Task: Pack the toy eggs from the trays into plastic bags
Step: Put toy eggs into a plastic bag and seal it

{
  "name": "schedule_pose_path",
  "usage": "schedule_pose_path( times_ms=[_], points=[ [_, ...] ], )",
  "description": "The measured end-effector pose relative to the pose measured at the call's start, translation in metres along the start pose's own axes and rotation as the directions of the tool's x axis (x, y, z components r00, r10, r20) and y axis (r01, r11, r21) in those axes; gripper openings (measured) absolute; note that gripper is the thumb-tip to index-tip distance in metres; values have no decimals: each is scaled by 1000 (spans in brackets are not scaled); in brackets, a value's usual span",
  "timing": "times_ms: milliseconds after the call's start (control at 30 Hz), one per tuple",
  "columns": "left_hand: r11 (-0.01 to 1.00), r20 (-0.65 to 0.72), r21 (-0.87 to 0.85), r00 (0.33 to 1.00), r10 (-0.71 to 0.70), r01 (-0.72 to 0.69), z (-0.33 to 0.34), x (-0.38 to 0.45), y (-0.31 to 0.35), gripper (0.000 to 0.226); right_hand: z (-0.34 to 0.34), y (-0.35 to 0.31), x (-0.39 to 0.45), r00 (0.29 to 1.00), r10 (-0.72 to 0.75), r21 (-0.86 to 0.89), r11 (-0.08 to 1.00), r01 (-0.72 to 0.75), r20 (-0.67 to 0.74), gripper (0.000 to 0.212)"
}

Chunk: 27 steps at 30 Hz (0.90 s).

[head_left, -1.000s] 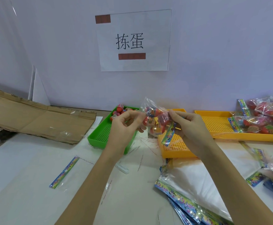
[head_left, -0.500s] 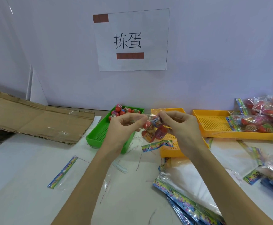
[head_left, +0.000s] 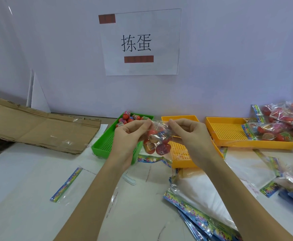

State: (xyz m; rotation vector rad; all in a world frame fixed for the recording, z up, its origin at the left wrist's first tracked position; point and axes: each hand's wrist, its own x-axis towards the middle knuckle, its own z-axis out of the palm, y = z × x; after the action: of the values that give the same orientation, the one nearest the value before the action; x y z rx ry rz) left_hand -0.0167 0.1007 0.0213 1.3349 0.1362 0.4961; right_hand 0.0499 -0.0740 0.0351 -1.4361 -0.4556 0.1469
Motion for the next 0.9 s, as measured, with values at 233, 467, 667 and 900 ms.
schedule_pose_path(
  times_ms=[233, 467, 667, 900],
  points=[
    [993, 47, 119, 999, 7, -13, 2, -2, -1, 27, -2, 4, 0, 995, 8, 82, 997, -1, -94, 19],
    [971, 118, 235, 993, 14, -41, -3, 0, 1, 15, -19, -3, 6, 980, 67, -70, 996, -54, 190, 27],
    [955, 174, 294, 985, -3, -49, -3, -2, 4, 15, -10, 2, 1, 998, -54, -201, 978, 58, 27, 24],
    [941, 134, 319, 988, 74, -114, -4, 0, 2, 12, -6, 0, 3, 999, -39, -237, 971, 41, 15, 19]
  ],
)
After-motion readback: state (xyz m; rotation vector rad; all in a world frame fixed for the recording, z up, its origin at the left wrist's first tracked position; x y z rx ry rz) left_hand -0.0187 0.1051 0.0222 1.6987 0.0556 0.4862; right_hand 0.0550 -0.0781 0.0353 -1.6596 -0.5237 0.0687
